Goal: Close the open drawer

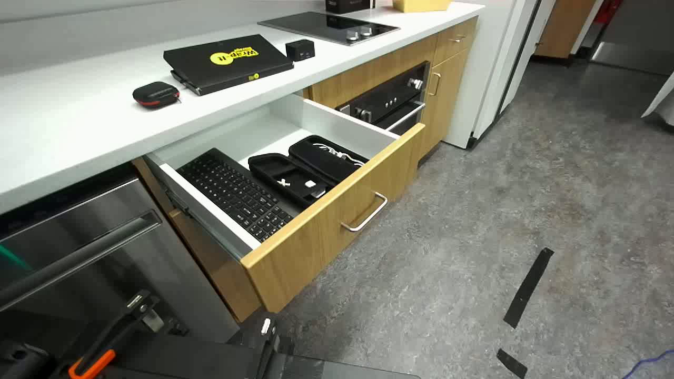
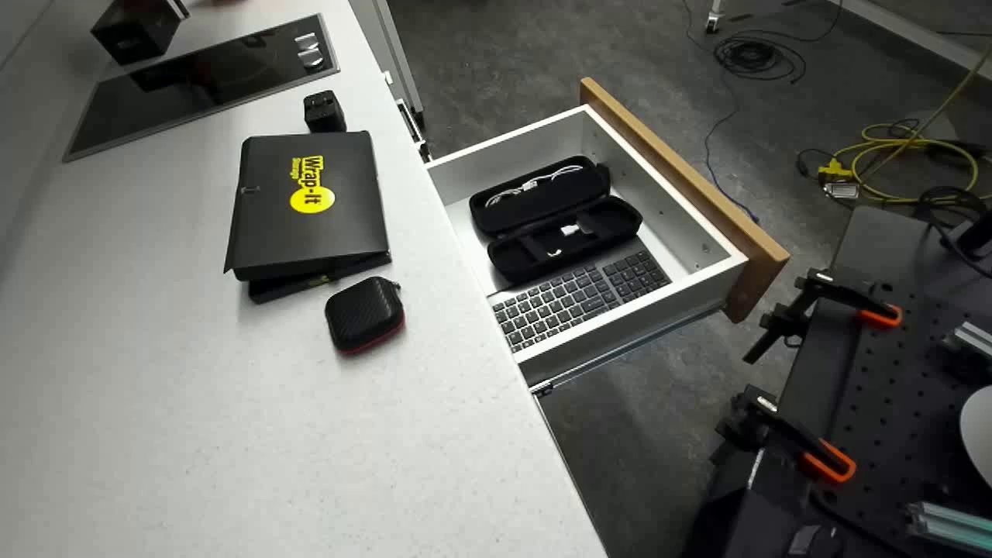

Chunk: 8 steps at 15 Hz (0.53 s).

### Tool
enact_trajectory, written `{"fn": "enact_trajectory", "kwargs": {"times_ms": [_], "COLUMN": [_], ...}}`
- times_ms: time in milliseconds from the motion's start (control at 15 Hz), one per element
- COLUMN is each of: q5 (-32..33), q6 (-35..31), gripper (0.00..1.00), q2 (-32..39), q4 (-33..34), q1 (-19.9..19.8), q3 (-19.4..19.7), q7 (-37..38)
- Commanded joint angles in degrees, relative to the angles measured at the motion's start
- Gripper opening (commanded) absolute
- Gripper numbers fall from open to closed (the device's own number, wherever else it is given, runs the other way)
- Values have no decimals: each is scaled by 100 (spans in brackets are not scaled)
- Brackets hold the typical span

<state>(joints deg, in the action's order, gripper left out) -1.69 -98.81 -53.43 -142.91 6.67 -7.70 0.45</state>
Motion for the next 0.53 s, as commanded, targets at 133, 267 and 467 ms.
{"fn": "enact_trajectory", "kwargs": {"times_ms": [133, 267, 467], "q5": [14, -30, 96], "q6": [15, -30, -348], "gripper": [100, 100, 100], "q2": [22, 186, 612], "q4": [20, 47, -40], "q1": [21, -21, -289], "q3": [13, 106, 462], "q7": [15, 3, -99]}}
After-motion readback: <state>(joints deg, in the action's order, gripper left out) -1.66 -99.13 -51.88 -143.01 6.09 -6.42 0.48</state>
